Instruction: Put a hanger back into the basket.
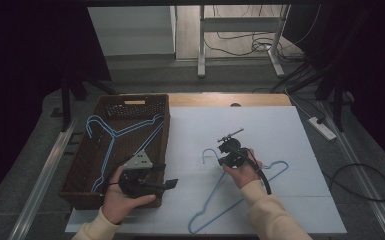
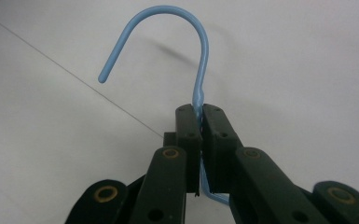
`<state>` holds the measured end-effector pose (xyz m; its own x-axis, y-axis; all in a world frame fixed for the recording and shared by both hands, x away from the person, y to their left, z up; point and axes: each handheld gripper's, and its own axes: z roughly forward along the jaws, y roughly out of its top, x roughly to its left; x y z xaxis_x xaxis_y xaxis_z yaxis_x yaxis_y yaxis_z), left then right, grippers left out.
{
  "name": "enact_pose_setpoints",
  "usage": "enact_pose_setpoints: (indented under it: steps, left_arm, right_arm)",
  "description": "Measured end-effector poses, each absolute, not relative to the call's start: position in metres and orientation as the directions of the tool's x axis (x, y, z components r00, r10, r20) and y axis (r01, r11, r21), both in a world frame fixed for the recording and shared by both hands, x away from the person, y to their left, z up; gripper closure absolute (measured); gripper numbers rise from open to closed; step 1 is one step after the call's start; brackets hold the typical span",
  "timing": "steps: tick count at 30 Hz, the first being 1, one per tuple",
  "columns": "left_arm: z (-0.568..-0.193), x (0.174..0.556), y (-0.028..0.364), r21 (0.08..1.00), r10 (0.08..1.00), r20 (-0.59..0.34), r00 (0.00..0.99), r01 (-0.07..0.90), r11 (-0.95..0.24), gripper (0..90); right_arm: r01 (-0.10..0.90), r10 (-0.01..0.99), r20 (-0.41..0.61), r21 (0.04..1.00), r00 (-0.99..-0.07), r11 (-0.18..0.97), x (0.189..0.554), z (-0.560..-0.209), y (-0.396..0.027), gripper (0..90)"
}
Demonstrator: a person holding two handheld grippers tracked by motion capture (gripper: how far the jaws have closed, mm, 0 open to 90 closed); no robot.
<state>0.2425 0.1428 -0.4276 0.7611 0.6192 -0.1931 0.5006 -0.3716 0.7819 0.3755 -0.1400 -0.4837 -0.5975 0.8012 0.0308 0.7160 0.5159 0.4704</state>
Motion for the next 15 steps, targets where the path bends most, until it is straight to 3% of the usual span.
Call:
enact_pose_setpoints:
  steps: [15]
  left_arm:
    - [-0.457,0.249,0.053,0.67,0.601,-0.221,0.768,0.567,-0.478,31.1]
  right_arm:
    - [0.662,0.783,0.06,0.576,-0.619,0.479,0.363,-0.469,-0.156,86.3]
